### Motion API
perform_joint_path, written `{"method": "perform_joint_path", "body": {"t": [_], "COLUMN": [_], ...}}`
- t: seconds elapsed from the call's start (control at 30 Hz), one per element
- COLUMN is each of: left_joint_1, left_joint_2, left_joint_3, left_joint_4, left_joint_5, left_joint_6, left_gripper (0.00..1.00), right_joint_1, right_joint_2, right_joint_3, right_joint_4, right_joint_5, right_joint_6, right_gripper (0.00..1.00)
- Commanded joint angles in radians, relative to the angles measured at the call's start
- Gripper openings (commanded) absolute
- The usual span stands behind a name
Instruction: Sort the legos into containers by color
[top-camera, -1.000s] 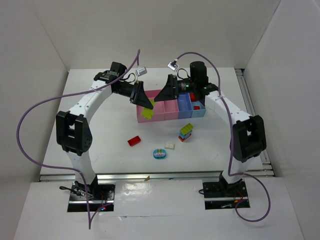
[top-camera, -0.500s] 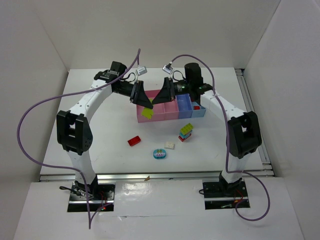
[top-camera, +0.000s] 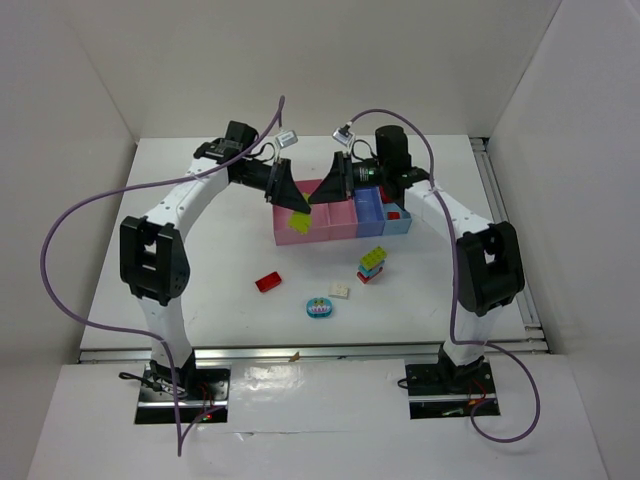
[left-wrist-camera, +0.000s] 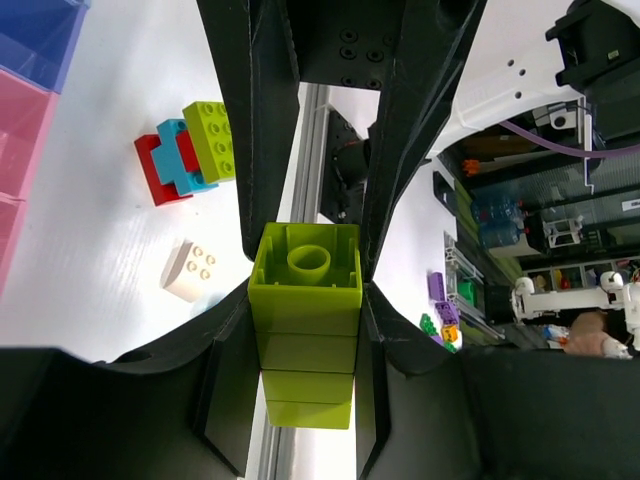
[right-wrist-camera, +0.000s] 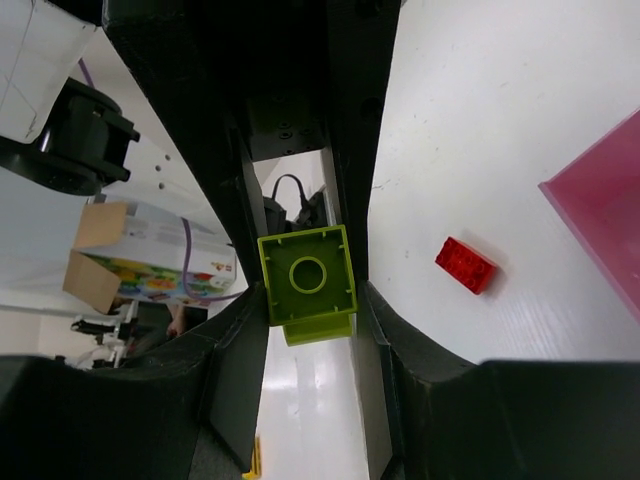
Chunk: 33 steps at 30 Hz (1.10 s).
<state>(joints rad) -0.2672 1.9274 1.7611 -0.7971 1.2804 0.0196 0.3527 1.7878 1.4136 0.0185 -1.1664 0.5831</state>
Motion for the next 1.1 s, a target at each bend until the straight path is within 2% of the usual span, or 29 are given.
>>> {"method": "perform_joint_path", "body": {"t": [0.0, 0.2, 0.37, 0.53, 0.77, 1.07], "left_joint_1": [0.008, 0.017, 0.028, 0.063, 0.111, 0.186], "left_joint_2": [0.005, 0.030, 0.067, 0.079, 0.050, -0.031], "left_joint_3": [-0.005, -0.005, -0.005, -0.014, -0.058, -0.077], "left_joint_4": [-0.062, -0.062, -0.062, -0.037, 0.027, 0.148], "left_joint_5": [0.014, 0.014, -0.052, -0.072, -0.117, -0.285], "left_joint_6": [0.028, 0.019, -0.021, -0.056, -0.118, -0.313], "left_gripper": [0.00, 0.00, 0.00, 0.00, 0.00, 0.00], "right_joint_1": [-0.089, -0.129, -0.149, -0.149, -0.149, -0.015], "right_joint_2": [-0.056, -0.096, -0.105, -0.105, -0.059, 0.177], "right_joint_3": [0.005, -0.073, -0.084, -0.059, -0.036, 0.223], "right_joint_4": [0.121, 0.331, 0.367, 0.270, 0.238, -0.047], "right_joint_5": [0.171, 0.249, 0.304, 0.342, 0.433, 0.537], "right_joint_6": [0.058, 0.188, 0.207, 0.143, 0.123, -0.081], "right_gripper": [0.04, 0.04, 0.03, 0.03, 0.03, 0.03]}}
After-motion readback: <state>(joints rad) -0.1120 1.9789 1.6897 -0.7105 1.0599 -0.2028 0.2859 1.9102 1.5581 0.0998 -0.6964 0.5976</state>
